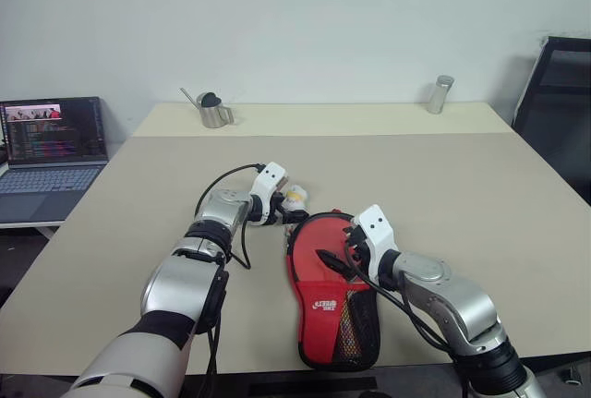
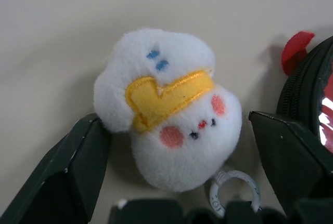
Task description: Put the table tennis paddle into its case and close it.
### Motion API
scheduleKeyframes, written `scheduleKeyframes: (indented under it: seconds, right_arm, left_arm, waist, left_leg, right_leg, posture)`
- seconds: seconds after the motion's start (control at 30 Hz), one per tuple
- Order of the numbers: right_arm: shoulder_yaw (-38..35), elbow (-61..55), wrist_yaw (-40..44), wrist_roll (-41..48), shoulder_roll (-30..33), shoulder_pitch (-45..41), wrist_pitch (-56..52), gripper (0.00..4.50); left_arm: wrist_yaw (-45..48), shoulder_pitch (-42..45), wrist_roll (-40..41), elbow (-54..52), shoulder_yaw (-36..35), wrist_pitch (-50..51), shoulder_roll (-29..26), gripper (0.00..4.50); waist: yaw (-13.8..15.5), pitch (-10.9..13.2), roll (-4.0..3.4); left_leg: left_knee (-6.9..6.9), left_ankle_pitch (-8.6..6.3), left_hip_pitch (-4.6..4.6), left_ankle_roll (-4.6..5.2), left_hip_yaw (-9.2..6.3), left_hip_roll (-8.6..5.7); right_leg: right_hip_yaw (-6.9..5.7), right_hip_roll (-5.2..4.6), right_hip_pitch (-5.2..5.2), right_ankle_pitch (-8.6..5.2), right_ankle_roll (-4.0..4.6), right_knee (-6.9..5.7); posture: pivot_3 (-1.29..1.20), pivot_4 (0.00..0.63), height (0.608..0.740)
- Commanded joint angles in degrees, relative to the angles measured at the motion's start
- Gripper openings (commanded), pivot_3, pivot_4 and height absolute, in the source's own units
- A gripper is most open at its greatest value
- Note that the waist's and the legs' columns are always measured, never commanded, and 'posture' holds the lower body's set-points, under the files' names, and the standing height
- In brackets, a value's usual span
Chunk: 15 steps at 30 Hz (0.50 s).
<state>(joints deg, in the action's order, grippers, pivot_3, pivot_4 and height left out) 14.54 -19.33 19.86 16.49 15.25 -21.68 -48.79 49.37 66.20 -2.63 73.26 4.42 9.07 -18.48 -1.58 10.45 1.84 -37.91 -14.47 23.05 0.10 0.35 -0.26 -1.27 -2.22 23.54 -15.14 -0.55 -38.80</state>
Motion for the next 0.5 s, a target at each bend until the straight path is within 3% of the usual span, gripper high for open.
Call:
scheduleKeyframes:
  seconds: [0.03,0.3,0.37,0.5]
  right_arm:
    - [-1.83,-1.66,-0.37,0.61,-0.83,0.06,-0.81,4.5]
    - [0.0,-1.21,1.76,0.11,-0.8,-0.37,0.57,4.5]
    - [1.38,0.12,2.44,-1.06,-0.31,-0.55,1.64,4.5]
    - [4.53,3.06,4.05,-3.33,0.81,-1.23,2.54,4.5]
  left_arm:
    - [0.07,0.32,-0.56,0.12,-0.56,-0.88,0.06,3.25]
    - [1.41,-2.06,-0.05,-0.71,-2.09,-0.8,-2.68,0.41]
    - [1.94,-2.83,0.27,-1.25,-2.67,-0.59,-3.79,0.14]
    - [5.56,-4.55,1.49,-3.58,-3.62,0.37,-5.42,0.14]
  waist:
    - [0.01,0.0,0.0]
    - [-0.14,0.0,0.0]
    - [-0.39,-0.01,0.01]
    - [-0.57,-0.01,0.01]
  left_leg:
    - [0.0,0.0,0.0,0.0,0.0,0.0]
    - [-0.01,0.0,-0.02,0.0,0.0,0.0]
    - [-0.01,0.0,-0.06,0.0,0.02,0.01]
    - [0.0,0.0,-0.12,0.0,0.04,0.04]
  right_leg:
    - [0.0,0.0,0.0,0.0,0.0,0.0]
    - [0.0,-0.01,0.0,0.0,0.0,-0.04]
    - [0.03,0.0,0.0,0.0,0.0,-0.05]
    - [0.08,0.03,0.0,0.0,0.0,-0.11]
  posture:
    - [0.0,0.15,0.74]
    - [0.0,0.15,0.74]
    - [0.0,0.15,0.74]
    - [0.0,0.15,0.74]
